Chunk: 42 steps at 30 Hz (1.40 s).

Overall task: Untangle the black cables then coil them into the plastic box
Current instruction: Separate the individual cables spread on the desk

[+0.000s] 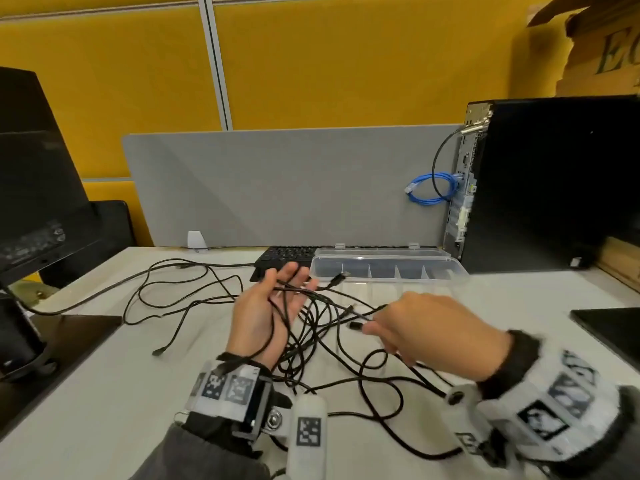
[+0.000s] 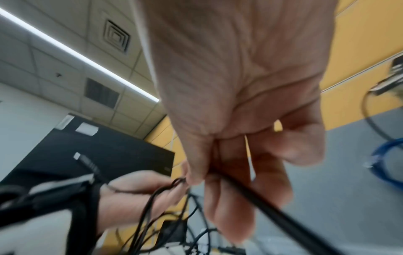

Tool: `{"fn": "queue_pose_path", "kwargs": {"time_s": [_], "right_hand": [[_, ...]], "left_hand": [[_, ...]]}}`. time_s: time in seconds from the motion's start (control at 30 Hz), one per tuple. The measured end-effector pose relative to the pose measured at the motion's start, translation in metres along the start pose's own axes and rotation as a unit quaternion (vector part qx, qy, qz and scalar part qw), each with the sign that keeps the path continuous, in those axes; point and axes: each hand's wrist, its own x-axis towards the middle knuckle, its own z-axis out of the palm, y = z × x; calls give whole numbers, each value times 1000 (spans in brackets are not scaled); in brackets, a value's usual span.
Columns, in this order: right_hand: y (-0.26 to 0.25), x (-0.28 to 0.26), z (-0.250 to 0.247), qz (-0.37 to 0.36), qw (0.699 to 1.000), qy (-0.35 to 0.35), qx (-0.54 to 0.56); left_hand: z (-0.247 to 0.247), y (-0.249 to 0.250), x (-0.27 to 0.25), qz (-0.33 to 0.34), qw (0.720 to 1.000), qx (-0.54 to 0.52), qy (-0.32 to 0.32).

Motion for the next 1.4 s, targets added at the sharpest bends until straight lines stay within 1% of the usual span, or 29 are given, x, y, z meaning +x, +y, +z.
{"fn": "queue_pose_path", "kwargs": {"time_s": [0.03,0.07,0.1,0.13,0.2,0.23,0.27,0.3,0.33,0.37,0.4,0.47,0.5,0.53,0.63,0.7,0.73,0.8,0.87,0.93,1.0,1.03,1.07,1.13,1.2,1.23,1.3,1.37,1.4], "right_hand": [[13,-8,-6,31,999,-4,40],[40,-11,-8,85,995,-7,53],[65,-14,-12,144,989,9,44],[94,-17,-15,192,981,19,10],[159,-31,-15,223,969,31,-98],[187,-29,-11,251,954,28,-163],[197,-33,-9,248,939,27,-237],[192,-33,-6,264,930,66,-246],[173,-31,-4,264,941,109,-183],[148,-21,1,230,955,158,-99],[118,-13,1,183,971,152,-20],[50,2,0,66,990,91,82],[30,8,6,9,992,64,107],[12,15,11,-26,992,37,118],[-2,28,20,-89,980,33,174],[14,22,15,-89,968,48,231],[27,15,11,-73,963,72,251],[57,4,8,-32,953,148,263],[78,-7,10,20,941,226,251],[94,-15,17,66,918,319,225],[111,-22,21,96,886,409,195],[119,-25,23,108,881,427,175],[128,-28,25,126,888,416,147],[142,-34,29,185,909,365,77],[158,-38,34,230,905,358,10],[170,-40,37,240,899,366,-7],[201,-45,47,268,894,356,-38],[235,-49,60,299,900,303,-96],[245,-46,62,324,904,257,-112]], "left_hand": [[-5,5,4,7,999,-34,27],[-11,11,7,11,997,-69,44],[-16,16,9,12,993,-102,52],[-19,19,11,12,991,-125,53],[-19,19,11,13,991,-123,51],[-15,17,10,15,993,-103,49],[-11,13,8,15,996,-77,42],[-6,10,6,14,998,-51,30],[-3,6,4,10,999,-30,16],[-2,3,2,5,1000,-16,3],[-1,1,1,0,1000,-4,-10],[0,-2,-2,-9,999,16,-36],[1,-3,-3,-14,998,28,-51],[3,-4,-5,-19,997,43,-64],[4,0,-8,-18,995,74,-64],[1,7,-6,-9,997,67,-41],[1,10,-6,-5,997,70,-33],[3,10,-8,-8,993,105,-46],[7,2,-10,-10,985,162,-56],[8,-2,-11,1,980,196,-36],[4,4,-8,15,984,176,-2],[1,9,-5,17,988,156,8],[-1,13,-3,14,989,145,13],[-4,17,-3,3,989,150,5],[-5,18,-4,-10,987,161,-5],[-5,18,-4,-13,987,163,-7],[-6,20,-4,-13,987,161,-4],[-7,22,-4,-8,987,163,5],[-7,23,-3,-6,986,165,6]]}}
